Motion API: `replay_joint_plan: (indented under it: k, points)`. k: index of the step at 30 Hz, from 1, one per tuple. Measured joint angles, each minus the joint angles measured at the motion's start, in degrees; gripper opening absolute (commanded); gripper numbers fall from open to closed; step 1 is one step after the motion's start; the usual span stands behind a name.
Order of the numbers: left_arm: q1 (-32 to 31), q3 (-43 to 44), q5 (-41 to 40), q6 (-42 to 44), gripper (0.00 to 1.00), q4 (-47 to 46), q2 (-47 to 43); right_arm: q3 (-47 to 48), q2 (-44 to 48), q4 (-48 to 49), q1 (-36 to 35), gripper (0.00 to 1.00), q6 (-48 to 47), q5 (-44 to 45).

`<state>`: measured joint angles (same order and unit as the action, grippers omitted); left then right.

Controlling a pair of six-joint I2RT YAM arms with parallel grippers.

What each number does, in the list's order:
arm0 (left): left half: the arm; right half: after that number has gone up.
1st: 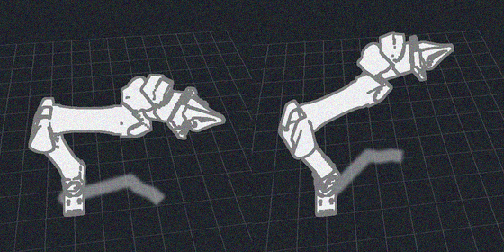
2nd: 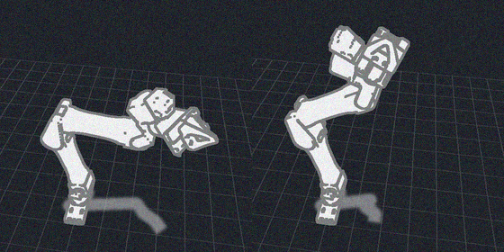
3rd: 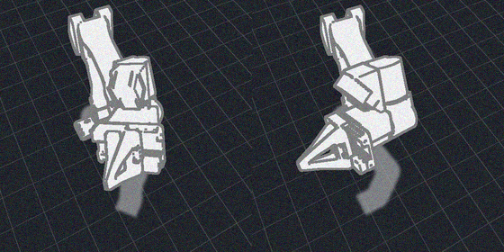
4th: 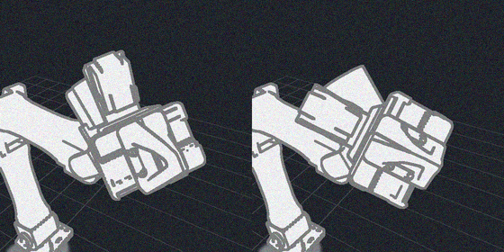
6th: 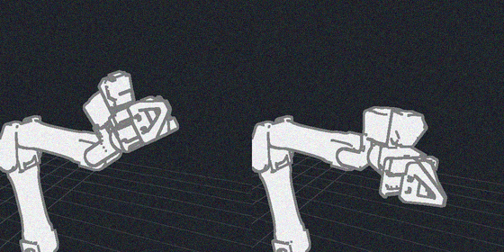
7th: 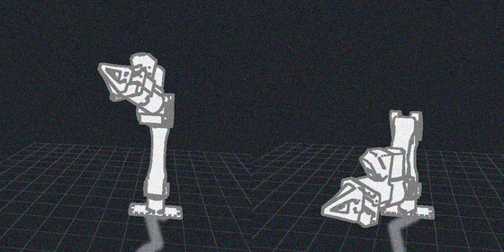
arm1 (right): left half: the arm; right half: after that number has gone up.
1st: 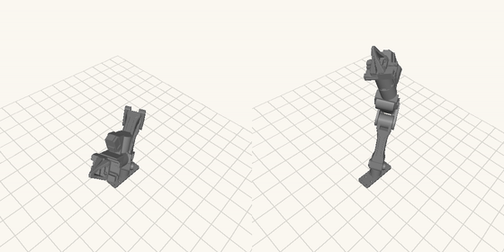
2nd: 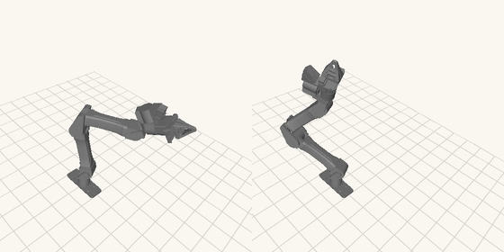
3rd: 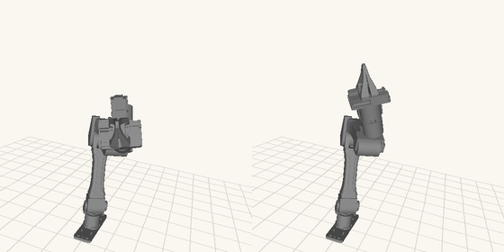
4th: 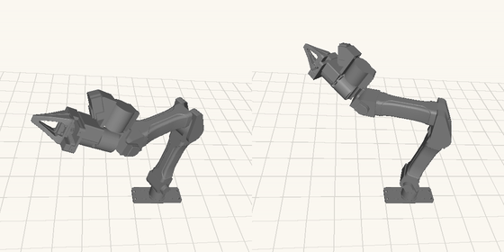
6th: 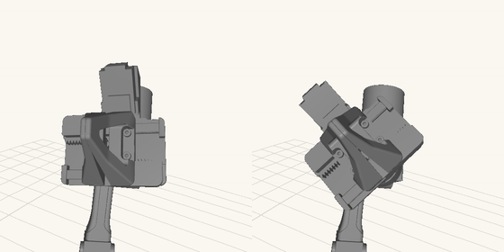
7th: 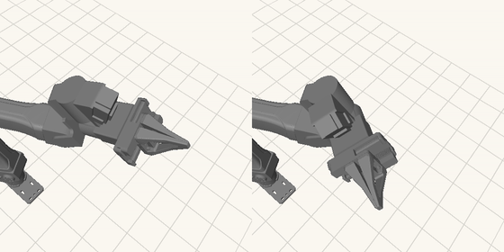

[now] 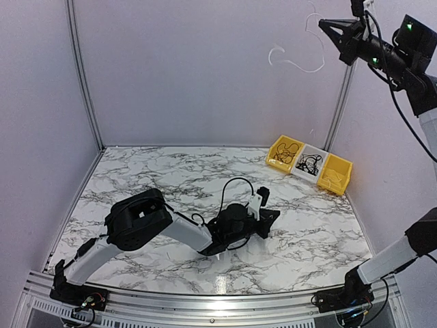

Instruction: Untangle the cables

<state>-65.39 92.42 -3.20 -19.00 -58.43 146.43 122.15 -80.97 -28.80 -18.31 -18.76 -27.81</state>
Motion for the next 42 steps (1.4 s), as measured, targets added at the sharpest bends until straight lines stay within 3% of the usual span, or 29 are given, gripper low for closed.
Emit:
replay_joint_plan:
  k: [4,10,15,21,32,42]
  points:
    - [-0.52,-5.38,-0.37,-0.35,0.00,-0.28,-0.15,-2.43,0.81,2.69,1.07,0.00,-0.83,3.48]
    - [-0.74,-12.46,-0.74,-0.76,0.01,-2.93,-4.13,-15.98,1.22,5.64,5.97,0.00,-1.25,7.39]
    - [-1.46,-18.21,-1.31,-1.14,0.01,-4.44,-7.96,-27.87,1.25,7.65,13.92,0.00,-0.26,7.74]
    - [-2.89,-22.73,-1.57,-1.16,0.02,-5.95,-10.73,-35.63,1.25,11.85,25.07,0.00,2.19,5.70]
    - [-3.65,-25.86,-1.84,-1.27,0.02,-8.37,-12.70,-41.29,-4.81,19.37,41.97,0.00,6.67,0.09]
    - [-3.69,-25.88,-2.03,-1.60,0.02,-8.68,-12.70,-44.85,-10.86,21.97,45.38,0.00,6.10,-0.96]
